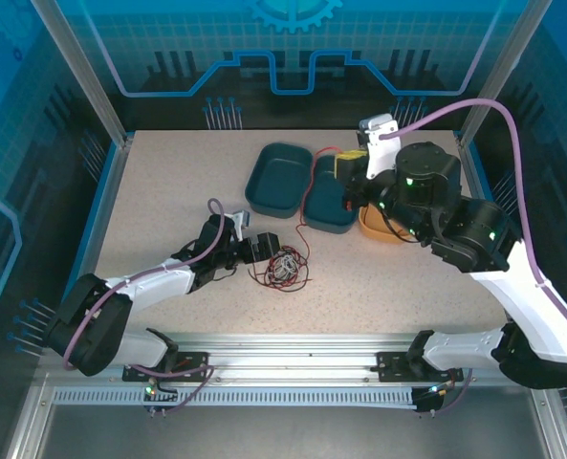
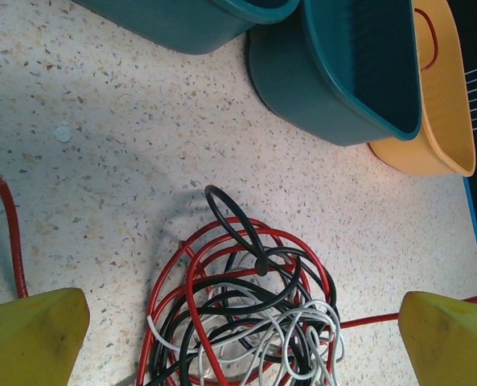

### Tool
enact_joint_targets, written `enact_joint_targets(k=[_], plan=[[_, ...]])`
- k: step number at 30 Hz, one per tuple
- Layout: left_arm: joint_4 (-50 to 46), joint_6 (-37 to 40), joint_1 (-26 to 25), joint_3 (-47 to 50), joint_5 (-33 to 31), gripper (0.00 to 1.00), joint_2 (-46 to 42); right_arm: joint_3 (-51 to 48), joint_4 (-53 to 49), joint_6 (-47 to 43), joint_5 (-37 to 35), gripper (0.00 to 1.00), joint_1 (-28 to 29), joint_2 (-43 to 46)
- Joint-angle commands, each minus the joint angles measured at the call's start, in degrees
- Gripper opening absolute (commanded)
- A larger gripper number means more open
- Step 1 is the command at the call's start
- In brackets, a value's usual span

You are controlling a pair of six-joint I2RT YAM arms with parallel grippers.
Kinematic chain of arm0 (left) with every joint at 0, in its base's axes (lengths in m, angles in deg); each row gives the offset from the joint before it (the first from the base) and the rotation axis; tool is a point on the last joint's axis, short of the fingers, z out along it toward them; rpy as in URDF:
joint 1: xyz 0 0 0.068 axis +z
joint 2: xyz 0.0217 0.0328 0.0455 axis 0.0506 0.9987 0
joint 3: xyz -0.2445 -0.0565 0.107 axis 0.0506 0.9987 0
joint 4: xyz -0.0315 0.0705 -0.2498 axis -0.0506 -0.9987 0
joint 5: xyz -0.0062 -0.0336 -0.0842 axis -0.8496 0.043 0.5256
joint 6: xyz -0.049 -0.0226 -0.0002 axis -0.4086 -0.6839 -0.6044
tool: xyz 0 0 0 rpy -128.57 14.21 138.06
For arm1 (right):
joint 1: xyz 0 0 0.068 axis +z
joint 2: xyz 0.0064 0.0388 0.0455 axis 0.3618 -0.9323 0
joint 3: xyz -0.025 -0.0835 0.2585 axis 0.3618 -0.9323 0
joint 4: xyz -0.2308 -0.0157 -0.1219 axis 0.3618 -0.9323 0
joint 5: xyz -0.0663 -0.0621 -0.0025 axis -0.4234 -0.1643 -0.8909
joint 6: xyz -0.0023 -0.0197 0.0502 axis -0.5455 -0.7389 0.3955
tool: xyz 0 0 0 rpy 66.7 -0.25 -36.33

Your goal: Untangle the cables

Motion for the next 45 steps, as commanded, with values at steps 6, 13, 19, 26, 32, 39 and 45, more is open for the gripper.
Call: enact_joint_targets(k=[6, 13, 19, 26, 32, 39, 45], plan=[[-1.64, 0.82, -0.24, -1.92, -1.57, 0.99, -1.22, 5.68, -4.17, -3.67, -5.73, 0.0, 0.83, 0.85], [-2.35, 0.77, -0.29, -2.18, -2.36, 0.99, -1.31, 10.09, -7.11, -5.26, -7.13, 0.0, 0.83, -0.84], [-2.88, 0.87, -0.28, -2.31, -2.85, 0.99, -1.4, 12.14, -8.17, -6.05, -8.09, 0.0, 0.82, -1.11], [-3.58, 1.0, -0.27, -2.94, -3.03, 0.99, -1.4, 17.09, -11.22, -7.24, -9.66, 0.0, 0.83, -2.87], [-4.02, 1.02, -0.29, -3.41, -3.16, 0.99, -1.27, 20.59, -13.1, -8.55, -11.98, 0.0, 0.75, -4.38], [-4.1, 1.25, -0.24, -3.76, -2.46, 0.99, -0.88, 23.27, -14.96, -9.28, -13.03, 0.0, 0.75, -5.76], [-7.58, 9.04, -4.03, -7.14, -3.64, 0.99, -0.31, 23.81, -16.14, -8.68, -12.64, 0.0, 0.75, -6.44]])
